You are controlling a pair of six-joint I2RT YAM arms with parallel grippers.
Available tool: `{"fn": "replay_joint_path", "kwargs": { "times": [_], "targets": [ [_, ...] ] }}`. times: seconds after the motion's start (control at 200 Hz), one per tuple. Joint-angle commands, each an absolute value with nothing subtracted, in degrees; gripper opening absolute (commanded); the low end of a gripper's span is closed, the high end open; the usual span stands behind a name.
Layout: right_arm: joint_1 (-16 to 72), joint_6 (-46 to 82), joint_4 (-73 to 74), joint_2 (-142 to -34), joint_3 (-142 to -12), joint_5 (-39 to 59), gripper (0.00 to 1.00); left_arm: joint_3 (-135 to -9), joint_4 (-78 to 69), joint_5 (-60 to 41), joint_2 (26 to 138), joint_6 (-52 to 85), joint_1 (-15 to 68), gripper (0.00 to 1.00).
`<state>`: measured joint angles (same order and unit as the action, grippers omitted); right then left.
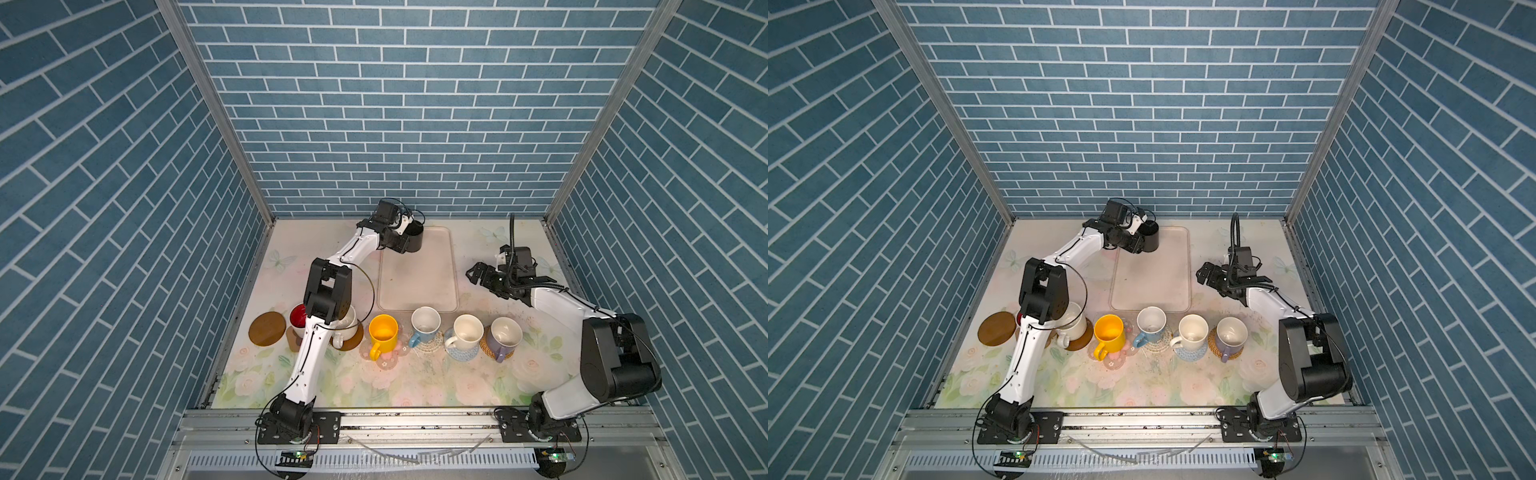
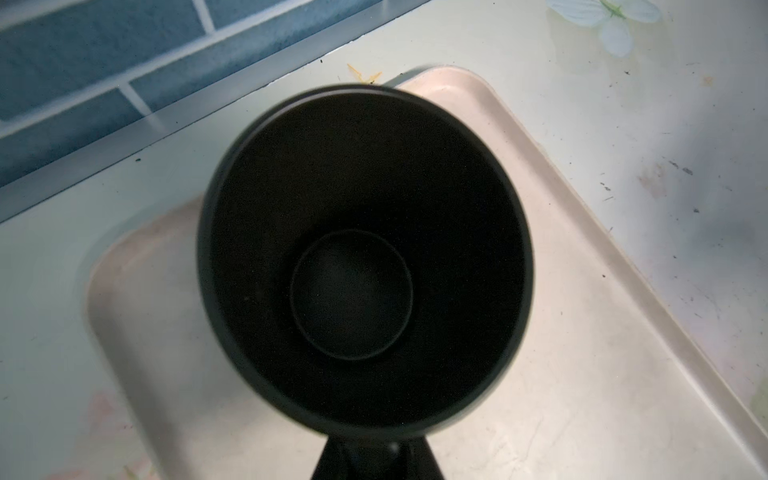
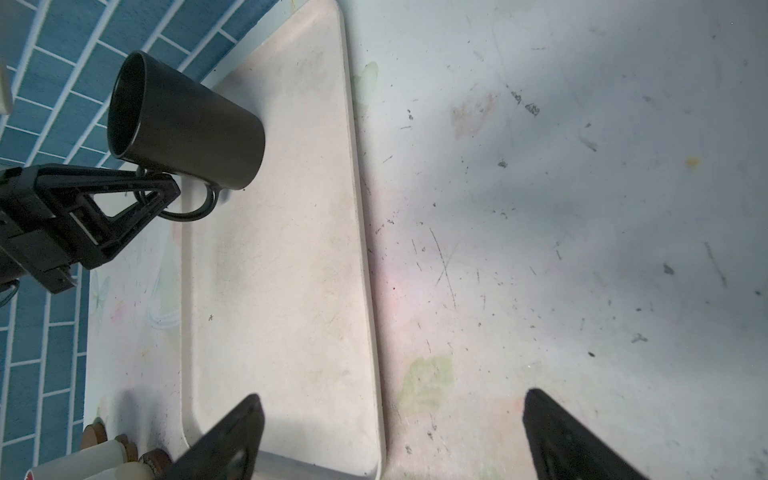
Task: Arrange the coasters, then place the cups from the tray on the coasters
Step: 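Lower left gripper onto the black mug's rim and close, then lift the black mug with left gripper off the tray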
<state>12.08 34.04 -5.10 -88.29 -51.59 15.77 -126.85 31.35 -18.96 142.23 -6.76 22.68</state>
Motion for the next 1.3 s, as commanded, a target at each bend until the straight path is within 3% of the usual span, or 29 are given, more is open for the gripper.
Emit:
{"fn": "replay_joint_path", "kwargs": {
  "times": [0.0, 0.05, 0.36, 0.755, 1.295],
  "targets": [
    [12.0, 32.7, -4.4, -88.4, -51.9, 15.8, 0.98, -128.9, 33.2, -17.8, 142.5, -8.0, 23.1, 0.04],
    [12.0, 32.7, -4.5, -88.2, -51.7, 15.7, 0.98, -129.0, 33.3, -17.4, 142.2, -8.0, 23.2, 0.00],
    [12.0, 32.7, -4.2, -86.1, -51.2, 15.9, 0.97, -127.5, 32.8, -13.3, 137.4, -7.8, 24.0, 0.00],
    [12.0, 33.7, -3.4, -83.9, -50.5, 16.9, 0.97, -116.9, 26.5, -11.2, 126.7, -4.6, 24.4, 0.00],
    [14.1, 33.6, -3.6, -82.8, -52.2, 15.5, 0.99, -101.0, 22.6, 0.3, 110.6, 2.2, 24.3, 0.00]
  ]
}}
